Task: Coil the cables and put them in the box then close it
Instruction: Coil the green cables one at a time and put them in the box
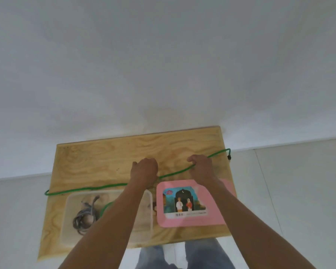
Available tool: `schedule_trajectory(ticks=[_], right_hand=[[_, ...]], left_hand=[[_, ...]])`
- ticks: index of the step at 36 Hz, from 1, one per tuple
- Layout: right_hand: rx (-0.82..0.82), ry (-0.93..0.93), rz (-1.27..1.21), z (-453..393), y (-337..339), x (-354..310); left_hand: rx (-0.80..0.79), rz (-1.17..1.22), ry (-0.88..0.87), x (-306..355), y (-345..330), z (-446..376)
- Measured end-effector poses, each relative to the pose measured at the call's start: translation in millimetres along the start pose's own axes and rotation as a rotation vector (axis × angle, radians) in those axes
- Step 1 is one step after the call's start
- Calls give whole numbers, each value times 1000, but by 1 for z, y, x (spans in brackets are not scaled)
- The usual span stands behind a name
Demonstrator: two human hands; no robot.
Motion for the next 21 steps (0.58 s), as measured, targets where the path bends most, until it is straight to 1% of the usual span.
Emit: schedule_trajectory(ticks=[3, 6, 10, 13, 15, 18, 19, 21], right_hand=[[-16, 21, 56, -16, -13, 11], [5, 48, 88, -18, -13, 9], [-19, 99, 192, -19, -8, 1], [-30, 119, 276, -20, -1, -9], [-1, 144, 296, -20, 7, -19], [109, 214, 252, -15, 30, -44], [143, 236, 230, -14, 38, -52], [206, 293, 203, -7, 57, -75]], left_hand=[[-54, -30, 24, 6, -11, -9], [-89, -55, 24, 15, -15, -10], [-72, -70, 22, 17, -17, -11], [-46, -8, 20, 13, -9, -7], [9, 124, 38, 3, 4, -4], [173, 394, 25, -16, 35, 3], [228, 454, -2, -21, 48, 5], [308, 503, -49, -31, 77, 16]])
Point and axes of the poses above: each hand's wrist, its own z-axis away from the middle knuckle, its own y-axis out of the back of the hand, x = y × z, the point moved 7 cm from there along -z, towards the middle knuckle, and after that the axes turned 7 degrees about -y, right-handed, at the moved point
